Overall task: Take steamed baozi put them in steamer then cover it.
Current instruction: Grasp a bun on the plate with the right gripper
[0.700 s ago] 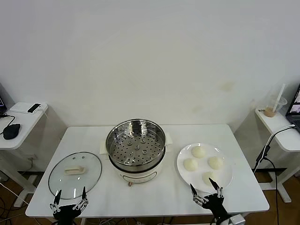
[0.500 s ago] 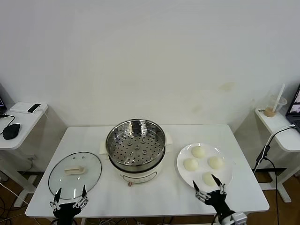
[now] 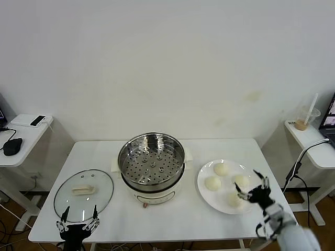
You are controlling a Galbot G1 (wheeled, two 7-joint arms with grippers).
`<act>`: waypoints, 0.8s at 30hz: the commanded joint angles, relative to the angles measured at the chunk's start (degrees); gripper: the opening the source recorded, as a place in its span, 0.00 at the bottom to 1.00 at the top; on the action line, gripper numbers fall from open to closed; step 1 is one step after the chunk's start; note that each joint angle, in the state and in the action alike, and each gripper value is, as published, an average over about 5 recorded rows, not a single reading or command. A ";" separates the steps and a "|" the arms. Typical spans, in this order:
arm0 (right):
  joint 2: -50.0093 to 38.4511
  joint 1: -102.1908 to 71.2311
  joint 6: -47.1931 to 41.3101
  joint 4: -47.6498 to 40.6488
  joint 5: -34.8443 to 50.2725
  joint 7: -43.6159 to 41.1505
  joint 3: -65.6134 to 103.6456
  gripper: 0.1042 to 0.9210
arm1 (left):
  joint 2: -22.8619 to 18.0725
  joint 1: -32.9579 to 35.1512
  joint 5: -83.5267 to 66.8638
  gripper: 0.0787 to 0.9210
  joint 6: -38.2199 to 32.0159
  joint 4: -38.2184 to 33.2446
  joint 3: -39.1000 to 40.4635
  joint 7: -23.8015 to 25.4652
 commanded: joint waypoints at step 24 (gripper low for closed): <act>-8.29 64.83 3.02 -39.17 -3.03 -43.12 -59.94 0.88 | -1.03 0.27 4.50 0.88 0.93 -1.63 -2.17 0.80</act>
